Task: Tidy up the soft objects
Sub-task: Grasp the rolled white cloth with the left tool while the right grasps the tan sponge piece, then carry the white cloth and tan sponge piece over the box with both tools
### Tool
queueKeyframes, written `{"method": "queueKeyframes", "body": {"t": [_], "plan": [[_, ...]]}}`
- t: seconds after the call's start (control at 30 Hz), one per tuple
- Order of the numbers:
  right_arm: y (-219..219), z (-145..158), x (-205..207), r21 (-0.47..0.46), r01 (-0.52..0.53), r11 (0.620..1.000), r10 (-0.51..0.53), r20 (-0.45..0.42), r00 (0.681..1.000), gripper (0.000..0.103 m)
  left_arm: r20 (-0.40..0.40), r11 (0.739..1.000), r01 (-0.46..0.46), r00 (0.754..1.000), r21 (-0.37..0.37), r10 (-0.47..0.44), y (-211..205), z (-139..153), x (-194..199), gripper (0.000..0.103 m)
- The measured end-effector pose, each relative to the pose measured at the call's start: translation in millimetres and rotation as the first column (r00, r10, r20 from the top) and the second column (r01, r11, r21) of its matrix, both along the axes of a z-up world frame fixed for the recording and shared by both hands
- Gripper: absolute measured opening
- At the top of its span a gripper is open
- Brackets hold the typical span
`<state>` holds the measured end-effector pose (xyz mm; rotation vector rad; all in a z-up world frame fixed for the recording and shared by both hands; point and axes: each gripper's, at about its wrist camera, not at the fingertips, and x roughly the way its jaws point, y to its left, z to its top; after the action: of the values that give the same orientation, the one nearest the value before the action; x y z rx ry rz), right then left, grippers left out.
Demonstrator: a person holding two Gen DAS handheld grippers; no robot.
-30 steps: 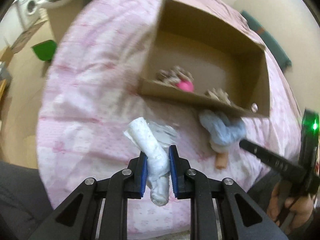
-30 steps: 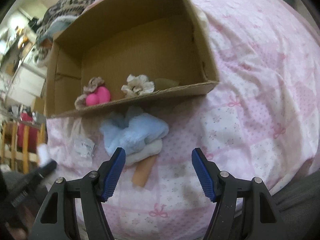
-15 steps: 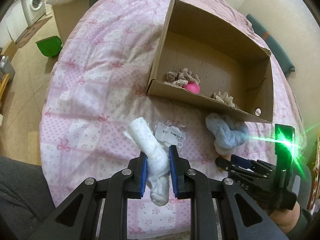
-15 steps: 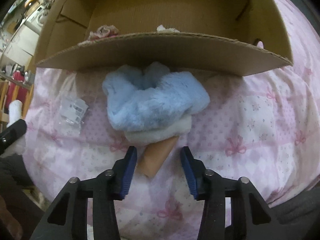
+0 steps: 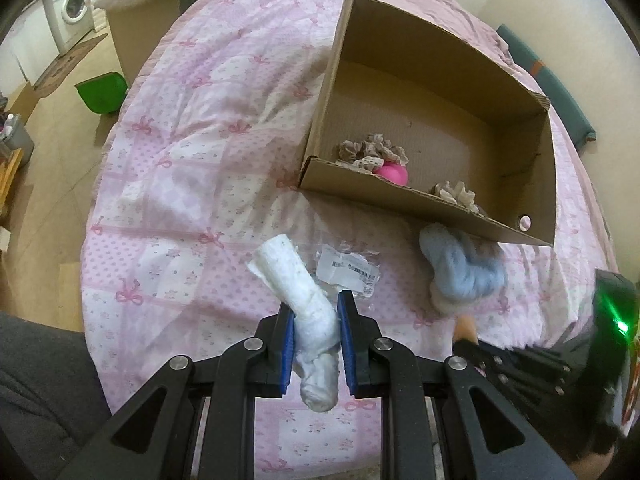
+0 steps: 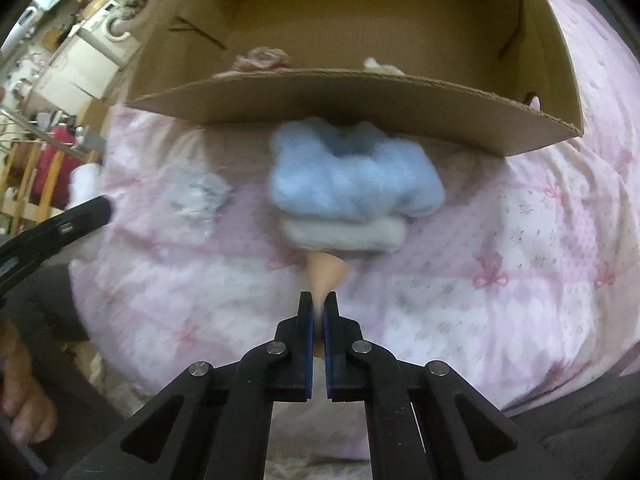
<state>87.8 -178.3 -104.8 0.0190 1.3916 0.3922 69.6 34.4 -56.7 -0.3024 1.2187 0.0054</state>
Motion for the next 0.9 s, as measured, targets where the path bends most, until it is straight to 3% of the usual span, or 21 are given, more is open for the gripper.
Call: {"method": "queueKeyframes", "body": {"t": [0.27,0.53,0.9], "plan": [[-8.7,42.3,-25.6,0.158,0.004,0.987,-0.021,0.102,0.995,0.006,0.001,0.999,0.012,1.000,0.034,-0.012,-3.1,-2.1,-2.3,0.018],[-19.0,73.3,-17.0,0.178,0.025,0.984,-0.055,0.168,0.984,0.006,0.038,0.998,0.032,0.999,0.046,-0.033,-7.7,11.2,-3.6,0.018],[-35.1,93.4,25.1,0.232,0.041,0.972,-0.098,0.240,0.966,0.006,0.165,0.990,0.086,0.981,0.109,-0.103,-28.1,65.9,26.0,0.018]]}}
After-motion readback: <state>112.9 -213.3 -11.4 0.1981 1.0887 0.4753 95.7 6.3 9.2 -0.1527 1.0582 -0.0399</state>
